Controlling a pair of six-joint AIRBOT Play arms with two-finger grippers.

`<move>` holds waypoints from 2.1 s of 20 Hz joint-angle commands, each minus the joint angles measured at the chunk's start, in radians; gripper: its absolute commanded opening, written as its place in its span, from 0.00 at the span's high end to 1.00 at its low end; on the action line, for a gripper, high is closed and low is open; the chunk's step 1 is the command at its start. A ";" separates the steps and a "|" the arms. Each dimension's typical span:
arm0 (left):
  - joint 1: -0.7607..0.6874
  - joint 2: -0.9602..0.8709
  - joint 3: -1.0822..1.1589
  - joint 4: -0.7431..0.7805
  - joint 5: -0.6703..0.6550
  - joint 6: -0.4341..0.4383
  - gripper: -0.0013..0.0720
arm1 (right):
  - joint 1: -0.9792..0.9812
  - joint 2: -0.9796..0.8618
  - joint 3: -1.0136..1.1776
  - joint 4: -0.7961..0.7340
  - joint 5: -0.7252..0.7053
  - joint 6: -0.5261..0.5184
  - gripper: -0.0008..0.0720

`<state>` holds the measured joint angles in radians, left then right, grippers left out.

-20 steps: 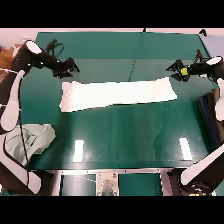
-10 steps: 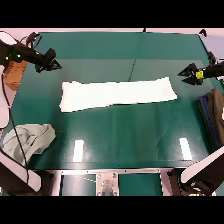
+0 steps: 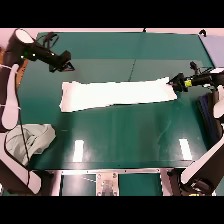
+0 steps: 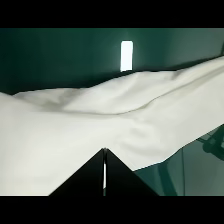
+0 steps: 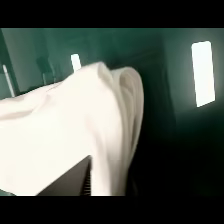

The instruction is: Fold the shirts.

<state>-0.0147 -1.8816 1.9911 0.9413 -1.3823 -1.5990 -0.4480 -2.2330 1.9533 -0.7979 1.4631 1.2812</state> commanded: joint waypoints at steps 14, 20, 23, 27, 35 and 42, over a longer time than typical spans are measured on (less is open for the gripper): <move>-0.439 -0.226 0.002 -0.170 0.417 0.103 0.95 | 0.036 0.351 0.098 0.002 0.197 -0.025 0.97; -0.547 -0.388 0.047 -0.328 0.511 0.116 0.95 | 0.048 0.512 0.097 0.003 0.216 0.010 0.97; -0.583 -0.425 0.047 -0.435 0.537 0.145 0.95 | 0.064 0.531 0.094 0.002 0.230 0.022 0.97; -0.569 -0.415 0.047 -0.500 0.453 0.142 0.95 | 0.095 0.536 0.071 0.004 0.251 0.043 0.97; -0.200 -0.107 0.058 -0.494 0.011 0.163 0.95 | 0.310 0.546 0.067 0.099 0.178 0.125 0.97; 0.161 0.145 0.055 -0.497 -0.142 0.159 0.95 | 0.708 0.483 0.067 -0.001 -0.113 0.258 0.97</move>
<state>0.0154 -1.8206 2.0472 0.4511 -1.4456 -1.4403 0.1108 -1.7153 2.0205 -0.7448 1.4803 1.4837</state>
